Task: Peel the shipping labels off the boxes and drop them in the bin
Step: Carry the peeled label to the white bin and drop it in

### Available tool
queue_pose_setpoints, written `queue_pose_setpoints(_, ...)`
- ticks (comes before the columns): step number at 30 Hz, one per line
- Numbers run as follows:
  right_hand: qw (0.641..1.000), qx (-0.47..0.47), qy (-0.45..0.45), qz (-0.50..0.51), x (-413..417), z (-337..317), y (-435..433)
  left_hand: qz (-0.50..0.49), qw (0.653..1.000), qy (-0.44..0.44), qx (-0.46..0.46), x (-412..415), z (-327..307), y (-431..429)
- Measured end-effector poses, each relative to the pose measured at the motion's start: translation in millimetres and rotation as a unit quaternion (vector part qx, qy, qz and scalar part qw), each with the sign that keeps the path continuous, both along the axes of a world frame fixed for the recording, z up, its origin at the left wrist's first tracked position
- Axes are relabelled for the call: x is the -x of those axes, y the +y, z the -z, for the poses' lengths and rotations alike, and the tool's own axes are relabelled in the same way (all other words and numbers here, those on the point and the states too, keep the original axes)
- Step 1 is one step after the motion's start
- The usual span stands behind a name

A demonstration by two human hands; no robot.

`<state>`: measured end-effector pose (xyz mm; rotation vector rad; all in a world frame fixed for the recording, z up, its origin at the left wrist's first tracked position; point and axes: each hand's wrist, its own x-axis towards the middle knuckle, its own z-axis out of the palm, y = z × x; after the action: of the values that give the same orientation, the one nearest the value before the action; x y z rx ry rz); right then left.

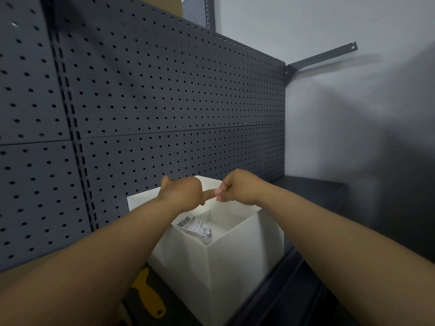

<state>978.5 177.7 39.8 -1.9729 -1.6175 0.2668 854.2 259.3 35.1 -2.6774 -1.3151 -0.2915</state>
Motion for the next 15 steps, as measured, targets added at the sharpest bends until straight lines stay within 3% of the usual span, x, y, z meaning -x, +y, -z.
queue_pose_setpoints(6, 1.000, -0.001, -0.006, 0.004, 0, -1, 1, -0.009, 1.000, 0.017, -0.019, 4, 1, 6)
queue_pose_setpoints(11, 0.989, 0.049, -0.132, 0.034, 0, -6, -2, -0.012, 1.000, -0.009, -0.018, 8, 2, 9)
queue_pose_setpoints(15, 0.985, 0.096, -0.143, 0.009, 4, -7, -1, -0.018, 0.998, 0.005, -0.056, 12, 1, 16)
